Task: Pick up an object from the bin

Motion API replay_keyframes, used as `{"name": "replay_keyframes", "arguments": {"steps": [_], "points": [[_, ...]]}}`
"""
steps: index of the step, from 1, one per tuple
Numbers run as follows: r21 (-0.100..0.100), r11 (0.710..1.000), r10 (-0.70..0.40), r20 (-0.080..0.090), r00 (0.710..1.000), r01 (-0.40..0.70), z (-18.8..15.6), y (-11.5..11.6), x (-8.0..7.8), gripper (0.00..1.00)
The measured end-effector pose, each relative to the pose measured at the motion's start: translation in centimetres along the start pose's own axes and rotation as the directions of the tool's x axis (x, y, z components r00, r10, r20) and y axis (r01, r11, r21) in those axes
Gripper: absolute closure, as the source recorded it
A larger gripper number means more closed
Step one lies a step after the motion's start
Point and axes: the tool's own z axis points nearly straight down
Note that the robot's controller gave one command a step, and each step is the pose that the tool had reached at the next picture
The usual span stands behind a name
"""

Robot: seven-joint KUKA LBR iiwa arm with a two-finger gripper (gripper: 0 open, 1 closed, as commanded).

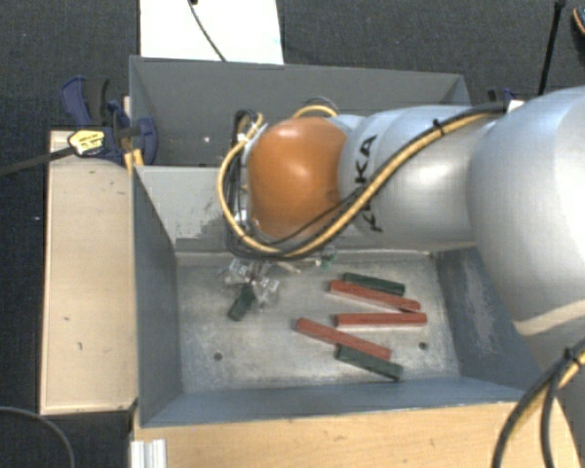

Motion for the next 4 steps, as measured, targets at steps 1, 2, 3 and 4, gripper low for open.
{"name": "replay_keyframes", "arguments": {"steps": [1,2,3,4], "points": [[-0.001,1.000,0.001,0.000,1.000,-0.001,-0.2,0.0,0.0,1.00],[-0.005,1.000,0.003,-0.004,1.000,-0.003,-1.1,0.1,0.1,1.00],[-0.006,1.000,0.004,-0.008,1.000,-0.004,-3.2,0.2,0.2,1.00],[-0.001,1.000,0.005,-0.003,1.000,-0.005,-5.4,0.0,0.0,1.00]]}}
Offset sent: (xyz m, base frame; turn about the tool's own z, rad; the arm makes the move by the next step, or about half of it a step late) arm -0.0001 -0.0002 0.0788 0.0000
